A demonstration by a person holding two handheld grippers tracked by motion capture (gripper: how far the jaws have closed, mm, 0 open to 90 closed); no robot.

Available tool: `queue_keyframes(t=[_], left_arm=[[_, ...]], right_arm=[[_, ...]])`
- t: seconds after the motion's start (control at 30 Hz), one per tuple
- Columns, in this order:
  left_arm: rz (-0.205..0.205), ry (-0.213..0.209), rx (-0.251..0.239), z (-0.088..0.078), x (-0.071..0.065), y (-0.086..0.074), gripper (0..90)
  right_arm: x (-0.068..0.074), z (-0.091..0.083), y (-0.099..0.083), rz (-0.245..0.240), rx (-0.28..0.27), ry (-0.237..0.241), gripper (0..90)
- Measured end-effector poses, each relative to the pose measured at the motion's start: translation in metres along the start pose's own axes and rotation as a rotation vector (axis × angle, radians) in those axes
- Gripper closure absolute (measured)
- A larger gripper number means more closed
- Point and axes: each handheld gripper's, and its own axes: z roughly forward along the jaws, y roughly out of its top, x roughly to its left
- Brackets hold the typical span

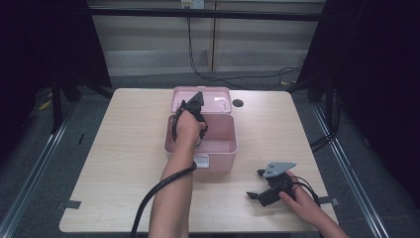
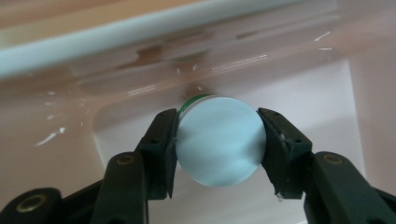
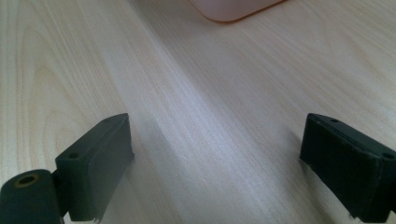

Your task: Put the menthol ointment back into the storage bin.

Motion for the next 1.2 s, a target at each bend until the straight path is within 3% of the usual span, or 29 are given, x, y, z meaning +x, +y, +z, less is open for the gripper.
queue_keyframes(t=[0.6,1.03,1.2], left_arm=[[-0.019,0.018,-0.022,0.0051,0.0016,-0.0014,49.8],[0.023,0.012,-0.027,0.007,0.0026,-0.003,49.3],[0.013,0.006,-0.028,0.0058,0.0027,-0.0037,49.0]], right_arm=[[0.0,0.0,0.0,0.0,0.0,0.0,8.5],[0.0,0.0,0.0,0.0,0.0,0.0,8.6],[0.0,0.0,0.0,0.0,0.0,0.0,8.5]])
